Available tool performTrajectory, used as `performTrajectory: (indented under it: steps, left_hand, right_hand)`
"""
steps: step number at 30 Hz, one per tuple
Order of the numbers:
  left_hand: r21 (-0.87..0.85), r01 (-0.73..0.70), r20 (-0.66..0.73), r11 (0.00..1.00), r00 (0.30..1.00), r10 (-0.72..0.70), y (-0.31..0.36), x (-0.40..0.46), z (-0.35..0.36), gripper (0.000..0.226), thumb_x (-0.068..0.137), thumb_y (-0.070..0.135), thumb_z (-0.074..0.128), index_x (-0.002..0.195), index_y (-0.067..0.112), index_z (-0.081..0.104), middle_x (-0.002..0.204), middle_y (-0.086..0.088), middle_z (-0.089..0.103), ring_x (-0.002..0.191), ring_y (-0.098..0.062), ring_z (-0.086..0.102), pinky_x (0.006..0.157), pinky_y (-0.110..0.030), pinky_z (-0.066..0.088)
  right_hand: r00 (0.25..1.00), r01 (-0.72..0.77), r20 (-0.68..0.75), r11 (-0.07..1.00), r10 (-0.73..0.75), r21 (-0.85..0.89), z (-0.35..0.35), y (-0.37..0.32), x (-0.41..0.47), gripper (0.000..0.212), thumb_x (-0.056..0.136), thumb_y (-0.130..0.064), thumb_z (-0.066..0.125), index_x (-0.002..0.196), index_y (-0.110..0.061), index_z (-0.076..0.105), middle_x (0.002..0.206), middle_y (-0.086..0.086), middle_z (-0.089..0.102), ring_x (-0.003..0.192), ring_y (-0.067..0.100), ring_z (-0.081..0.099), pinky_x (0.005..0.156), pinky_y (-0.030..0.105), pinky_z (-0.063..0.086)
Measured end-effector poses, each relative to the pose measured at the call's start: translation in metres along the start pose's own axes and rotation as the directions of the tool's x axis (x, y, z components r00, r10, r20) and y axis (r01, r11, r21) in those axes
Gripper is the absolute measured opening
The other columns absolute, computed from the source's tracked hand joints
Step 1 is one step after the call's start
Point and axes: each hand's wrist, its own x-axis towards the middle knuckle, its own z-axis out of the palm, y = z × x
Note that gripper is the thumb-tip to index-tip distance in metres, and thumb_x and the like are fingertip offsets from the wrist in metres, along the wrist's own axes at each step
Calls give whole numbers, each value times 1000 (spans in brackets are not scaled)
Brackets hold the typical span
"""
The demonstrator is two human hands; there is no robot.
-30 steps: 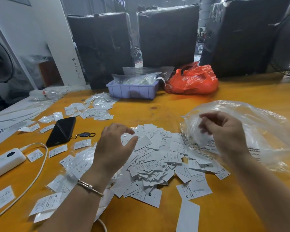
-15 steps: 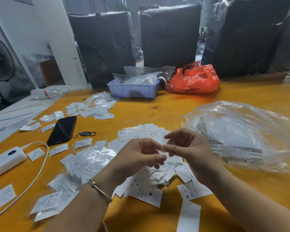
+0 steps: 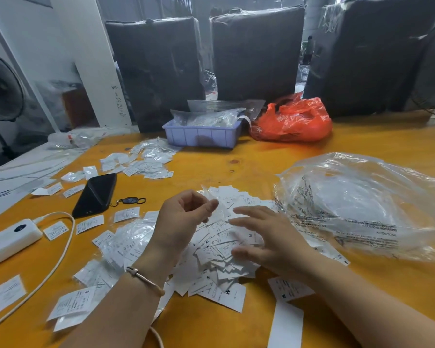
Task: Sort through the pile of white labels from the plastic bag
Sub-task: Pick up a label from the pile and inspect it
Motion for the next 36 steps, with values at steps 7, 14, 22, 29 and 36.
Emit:
performTrajectory:
  steps: [7, 14, 22, 29, 36]
  left_hand:
    - [-107, 94, 43, 990, 995, -90, 1, 1, -1, 9, 87, 0, 68, 87, 9, 68, 78, -6, 76, 66, -12, 69, 70, -27, 49]
    - [-147, 150, 59, 978, 988, -143, 2, 3, -2, 11, 81, 6, 75, 89, 13, 71, 78, -4, 73, 66, -11, 66, 71, -26, 49]
    - [-148, 125, 132, 981, 986, -106, 7, 0, -2, 11, 62, 29, 79, 69, 22, 76, 70, -4, 70, 61, -13, 63, 64, -23, 51]
    - [-182, 121, 134, 976, 986, -97, 11, -2, -2, 12, 63, 34, 78, 68, 25, 73, 70, -1, 70, 61, -11, 62, 64, -26, 42]
    - [-415, 241, 200, 877, 965, -171, 12, 3, -5, 11, 67, 11, 73, 77, 11, 70, 63, -1, 56, 52, -9, 47, 44, -16, 37]
  right_hand:
    - [998, 35, -49, 998, -38, -52, 6, 3, 1, 33, 89, -50, 58, 119, -38, 65, 144, -13, 44, 137, 7, 27, 102, 30, 23]
    - [960, 164, -195, 969, -200, -187, 8, -5, 5, 12, 82, -29, 72, 86, -19, 77, 95, -2, 72, 95, 24, 63, 77, 39, 47]
    - [961, 187, -165, 961, -222, -201, 8, -9, 5, 16, 87, -31, 67, 87, -17, 75, 92, -1, 72, 84, 22, 63, 72, 34, 44]
    - [944, 192, -193, 922, -267, -336, 10, -14, 4, 9, 76, -9, 75, 71, -13, 69, 77, 1, 69, 68, 21, 61, 59, 34, 50]
    - [961, 151, -216, 981, -175, -123, 10, -12, 5, 18, 86, -24, 69, 100, -14, 74, 104, 0, 70, 92, 20, 63, 72, 33, 52]
